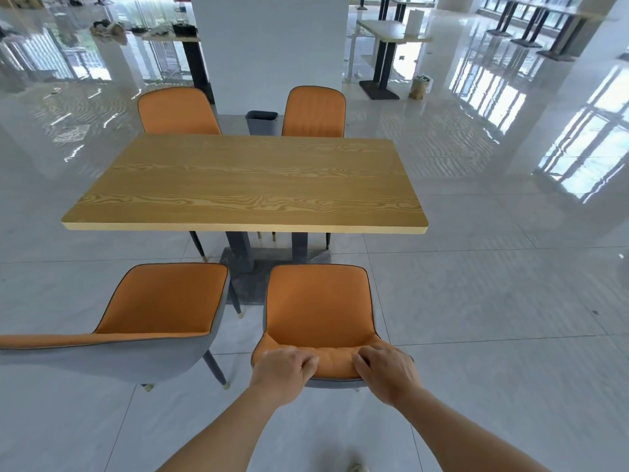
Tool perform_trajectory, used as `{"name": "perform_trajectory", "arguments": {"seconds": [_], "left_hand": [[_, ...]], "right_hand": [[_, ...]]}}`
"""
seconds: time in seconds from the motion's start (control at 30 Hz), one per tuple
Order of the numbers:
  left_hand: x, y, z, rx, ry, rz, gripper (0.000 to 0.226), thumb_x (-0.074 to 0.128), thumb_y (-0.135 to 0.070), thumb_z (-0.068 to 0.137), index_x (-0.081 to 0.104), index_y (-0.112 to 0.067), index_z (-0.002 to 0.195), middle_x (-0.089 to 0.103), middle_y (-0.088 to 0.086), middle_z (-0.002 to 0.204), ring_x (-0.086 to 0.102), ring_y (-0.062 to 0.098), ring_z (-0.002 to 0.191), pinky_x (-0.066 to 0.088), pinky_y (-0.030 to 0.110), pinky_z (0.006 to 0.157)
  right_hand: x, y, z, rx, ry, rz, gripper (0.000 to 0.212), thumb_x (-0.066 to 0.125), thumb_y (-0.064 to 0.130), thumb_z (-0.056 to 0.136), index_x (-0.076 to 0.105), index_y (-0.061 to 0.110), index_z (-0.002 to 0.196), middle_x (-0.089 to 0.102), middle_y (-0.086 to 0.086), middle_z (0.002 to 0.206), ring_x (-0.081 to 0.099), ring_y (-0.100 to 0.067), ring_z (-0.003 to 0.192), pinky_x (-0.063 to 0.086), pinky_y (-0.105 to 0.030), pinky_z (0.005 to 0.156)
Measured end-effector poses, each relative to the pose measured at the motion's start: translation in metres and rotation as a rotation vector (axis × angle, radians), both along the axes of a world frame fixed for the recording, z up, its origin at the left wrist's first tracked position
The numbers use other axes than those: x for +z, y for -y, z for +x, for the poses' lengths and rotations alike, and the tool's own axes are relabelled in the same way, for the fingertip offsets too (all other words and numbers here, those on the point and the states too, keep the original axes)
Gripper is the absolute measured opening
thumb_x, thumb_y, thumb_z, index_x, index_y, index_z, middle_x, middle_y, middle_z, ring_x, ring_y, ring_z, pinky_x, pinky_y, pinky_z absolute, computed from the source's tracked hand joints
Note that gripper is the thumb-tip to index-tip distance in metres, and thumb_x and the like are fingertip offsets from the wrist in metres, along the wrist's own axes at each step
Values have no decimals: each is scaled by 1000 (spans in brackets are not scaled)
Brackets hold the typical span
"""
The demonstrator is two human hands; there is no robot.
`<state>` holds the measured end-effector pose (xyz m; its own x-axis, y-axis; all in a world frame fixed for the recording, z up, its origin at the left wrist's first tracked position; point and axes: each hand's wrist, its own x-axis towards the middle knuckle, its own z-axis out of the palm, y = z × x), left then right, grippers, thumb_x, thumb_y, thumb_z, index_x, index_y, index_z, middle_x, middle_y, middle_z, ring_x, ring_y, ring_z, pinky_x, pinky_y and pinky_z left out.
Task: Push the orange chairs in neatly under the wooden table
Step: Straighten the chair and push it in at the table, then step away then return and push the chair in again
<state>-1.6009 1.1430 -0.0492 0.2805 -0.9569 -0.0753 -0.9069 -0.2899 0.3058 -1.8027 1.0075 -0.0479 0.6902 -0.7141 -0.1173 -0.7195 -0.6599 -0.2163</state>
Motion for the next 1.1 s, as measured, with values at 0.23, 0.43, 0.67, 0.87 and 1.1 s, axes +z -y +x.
{"name": "perform_trajectory", "arguments": {"seconds": [0.23,0.43,0.67,0.87,1.1], "left_hand": [[8,-4,-8,54,131,37,60,16,-59,99,68,-29,96,65,-5,87,60,15,75,53,35,71],[27,2,-6,38,201,14,59,16,-56,96,62,-26,117,67,-2,97,63,19,83,51,36,77],[60,39,-24,93,174,31,51,44,-47,98,43,-26,145,63,-1,120,61,18,100,50,35,90],[70,87,-65,184,144,62,56,41,-50,99,35,-28,150,58,-2,134,58,17,114,47,40,101],[95,161,-116,239,198,35,58,38,-55,100,29,-29,151,51,0,147,50,22,132,38,49,114]], "right_hand": [[11,-8,-1,-30,-1,-13,50,15,55,95,54,28,80,59,11,86,51,-13,82,45,-35,79],[31,-6,-13,-114,15,16,37,32,51,96,60,27,102,66,5,105,59,-20,96,47,-38,85],[55,28,-27,-106,73,44,31,44,39,97,61,21,116,66,2,117,58,-22,105,48,-39,89],[75,92,-56,-34,134,44,40,49,39,100,55,24,137,62,2,132,56,-21,120,47,-39,98],[102,171,-108,29,124,35,46,46,43,102,48,25,144,55,2,142,50,-22,128,44,-39,102]]}}
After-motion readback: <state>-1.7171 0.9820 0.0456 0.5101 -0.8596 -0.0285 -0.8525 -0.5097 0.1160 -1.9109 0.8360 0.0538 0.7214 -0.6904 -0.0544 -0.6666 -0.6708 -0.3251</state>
